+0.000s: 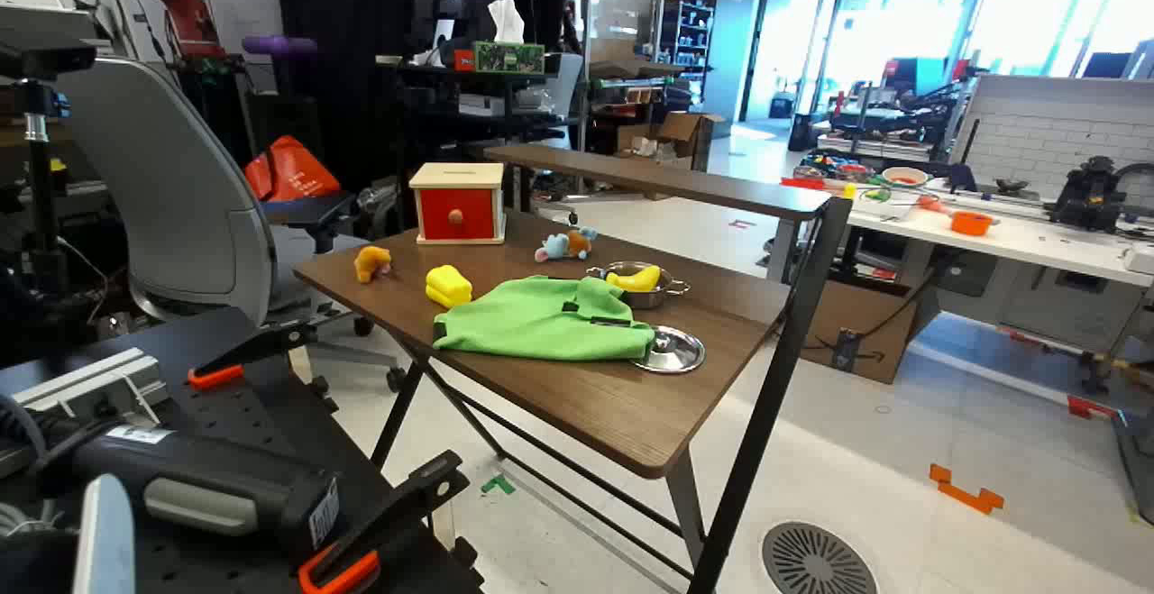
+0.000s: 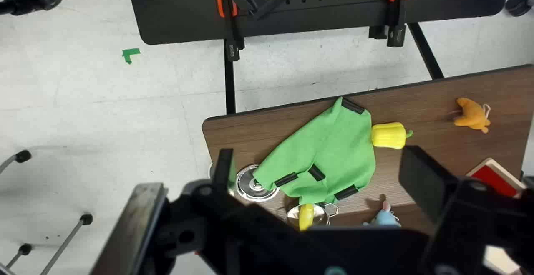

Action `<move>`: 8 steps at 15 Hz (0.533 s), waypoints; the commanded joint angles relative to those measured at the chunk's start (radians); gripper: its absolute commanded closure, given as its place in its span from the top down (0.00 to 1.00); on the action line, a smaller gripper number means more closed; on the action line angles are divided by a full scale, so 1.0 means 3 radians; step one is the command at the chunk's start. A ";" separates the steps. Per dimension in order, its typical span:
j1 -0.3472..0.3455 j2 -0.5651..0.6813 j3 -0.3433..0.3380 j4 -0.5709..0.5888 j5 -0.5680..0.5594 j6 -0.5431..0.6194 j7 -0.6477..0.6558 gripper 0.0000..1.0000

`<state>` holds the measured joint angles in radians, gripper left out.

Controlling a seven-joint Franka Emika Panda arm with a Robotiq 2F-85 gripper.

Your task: Fold the green towel

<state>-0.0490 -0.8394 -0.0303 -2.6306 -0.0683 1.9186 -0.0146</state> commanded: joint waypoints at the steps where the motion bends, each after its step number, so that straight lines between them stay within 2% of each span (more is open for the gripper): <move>1: 0.0005 0.0002 -0.0003 0.0013 -0.0002 -0.0010 0.0004 1.00; 4: 0.0013 0.0089 0.0023 -0.0019 -0.0033 0.0125 0.0003 1.00; 8: 0.0098 0.0397 0.0170 -0.0107 -0.0091 0.0664 -0.0010 1.00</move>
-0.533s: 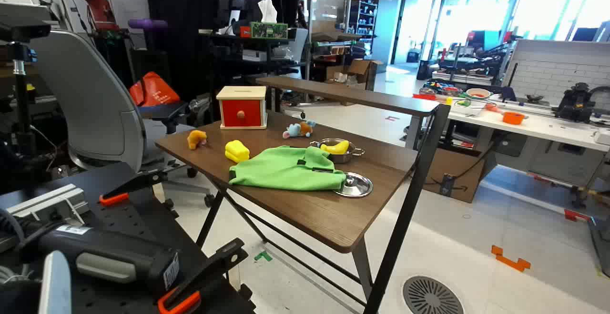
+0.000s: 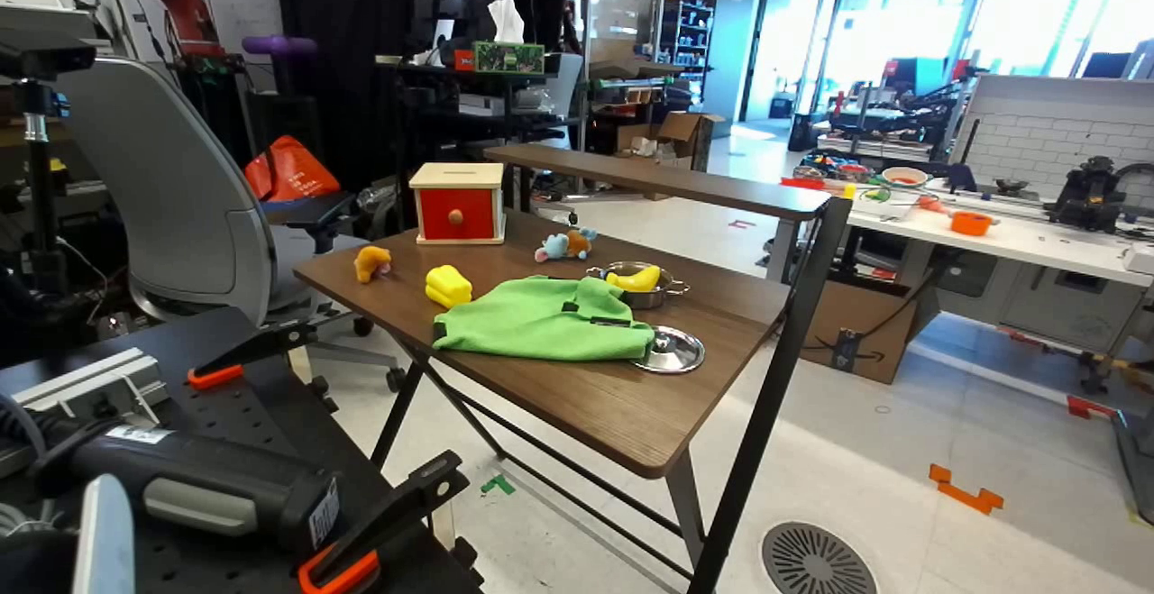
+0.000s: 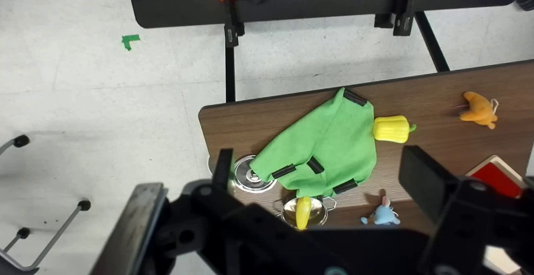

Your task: Fold the green towel

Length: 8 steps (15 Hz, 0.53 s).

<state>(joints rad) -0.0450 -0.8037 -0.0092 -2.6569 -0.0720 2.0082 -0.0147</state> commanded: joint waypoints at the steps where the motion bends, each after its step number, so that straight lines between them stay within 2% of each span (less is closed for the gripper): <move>1: 0.0119 0.0394 0.0146 -0.0037 -0.0097 0.0518 -0.0027 1.00; 5: 0.0320 0.1135 0.0372 -0.0052 -0.0229 0.1088 -0.0099 1.00; 8: 0.0445 0.1778 0.0403 0.0116 -0.0320 0.1270 -0.0321 1.00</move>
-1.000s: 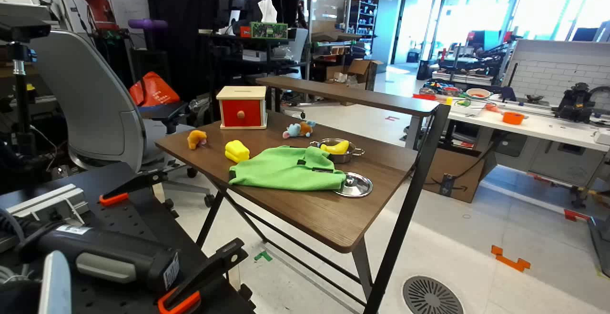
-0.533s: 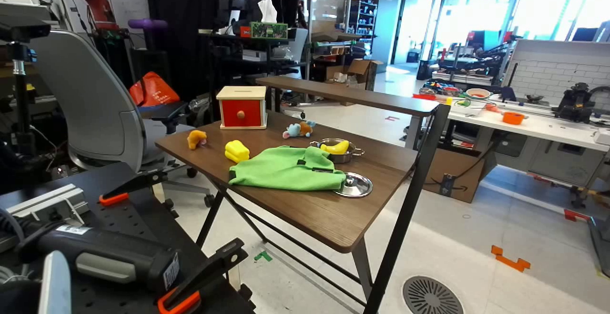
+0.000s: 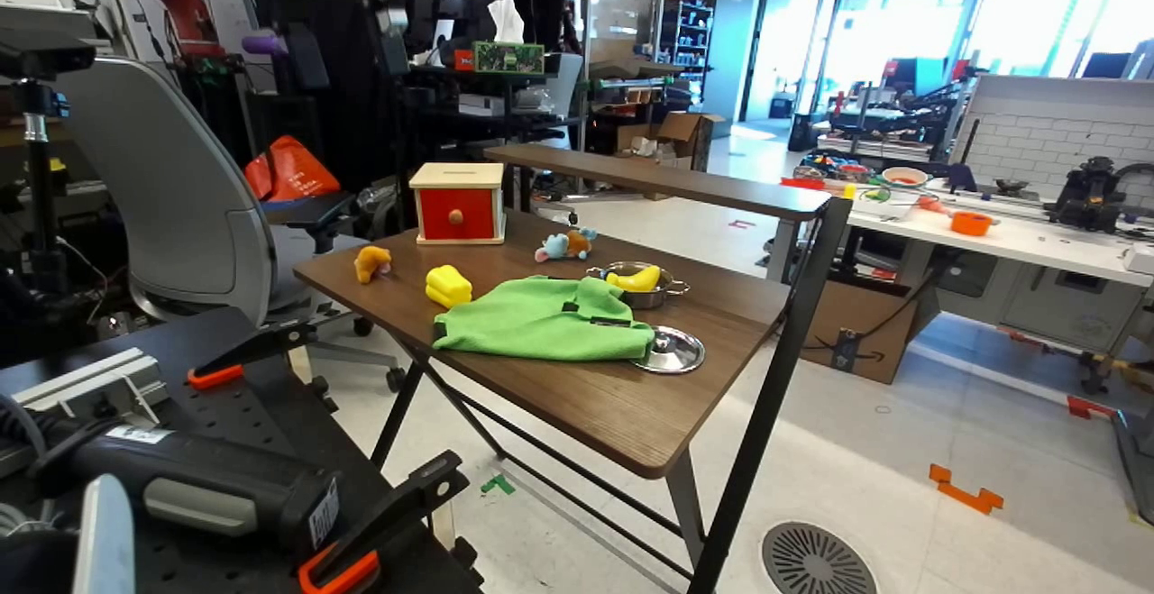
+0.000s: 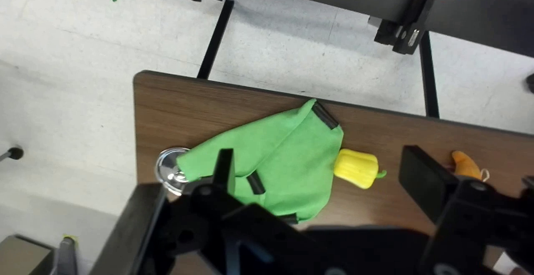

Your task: Fold the green towel

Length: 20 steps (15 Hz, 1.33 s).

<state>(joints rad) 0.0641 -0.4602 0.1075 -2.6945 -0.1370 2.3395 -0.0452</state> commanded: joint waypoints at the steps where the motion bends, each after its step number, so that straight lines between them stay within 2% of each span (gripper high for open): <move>1: 0.0098 0.0839 0.0011 0.0299 -0.0151 0.0223 -0.0317 1.00; 4: 0.0127 0.1389 -0.0010 0.0500 -0.0273 0.0281 -0.0665 1.00; 8: 0.0109 0.1998 0.0002 0.0769 -0.0740 0.0400 -0.0766 1.00; 15: 0.0245 0.2757 -0.0103 0.1088 -0.1386 0.0774 -0.0473 1.00; 20: 0.0372 0.3144 -0.0160 0.1277 -0.1460 0.1080 -0.0362 1.00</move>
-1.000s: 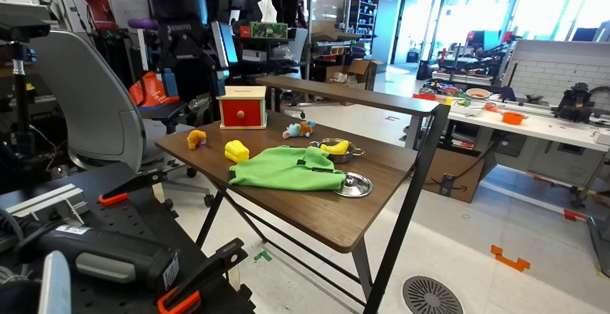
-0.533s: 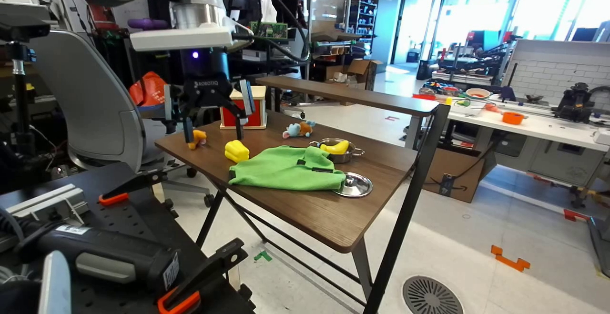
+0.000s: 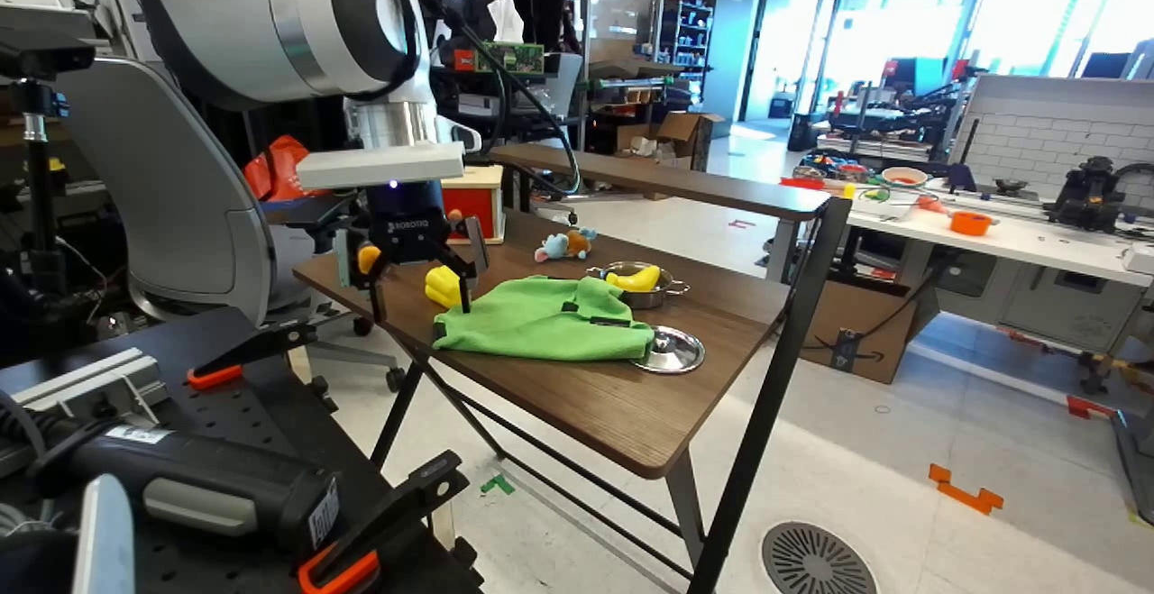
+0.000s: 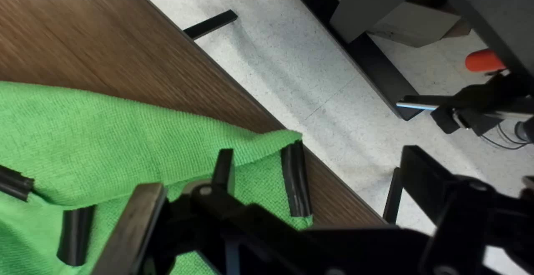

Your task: Fold the green towel

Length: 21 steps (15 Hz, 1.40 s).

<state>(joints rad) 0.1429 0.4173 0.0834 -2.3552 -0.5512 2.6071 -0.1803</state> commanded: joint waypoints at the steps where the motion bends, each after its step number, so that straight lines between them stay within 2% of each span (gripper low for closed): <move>1: 0.0118 0.0272 -0.0068 0.0169 -0.0042 0.0247 0.0064 1.00; 3: 0.0134 0.0371 -0.0048 0.0233 0.0021 0.0279 0.0009 1.00; 4: 0.0134 0.0413 -0.0038 0.0263 0.0052 0.0278 -0.0020 0.75; 5: 0.0125 0.0452 -0.0023 0.0299 0.0086 0.0242 -0.0060 0.74; 6: 0.0125 0.0477 -0.0018 0.0322 0.0104 0.0230 -0.0073 0.68; 9: 0.0097 0.0484 0.0031 0.0362 0.0168 0.0148 -0.0144 0.42; 15: 0.0073 0.0354 0.0104 0.0304 0.0387 0.0021 -0.0285 0.01; 18: 0.0068 0.0277 0.0061 0.0298 0.0469 0.0024 -0.0193 0.00; 21: 0.0029 0.0119 0.0026 0.0271 0.0595 0.0051 -0.0084 0.04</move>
<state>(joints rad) 0.1675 0.5292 0.1152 -2.2834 -0.3966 2.6137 -0.2249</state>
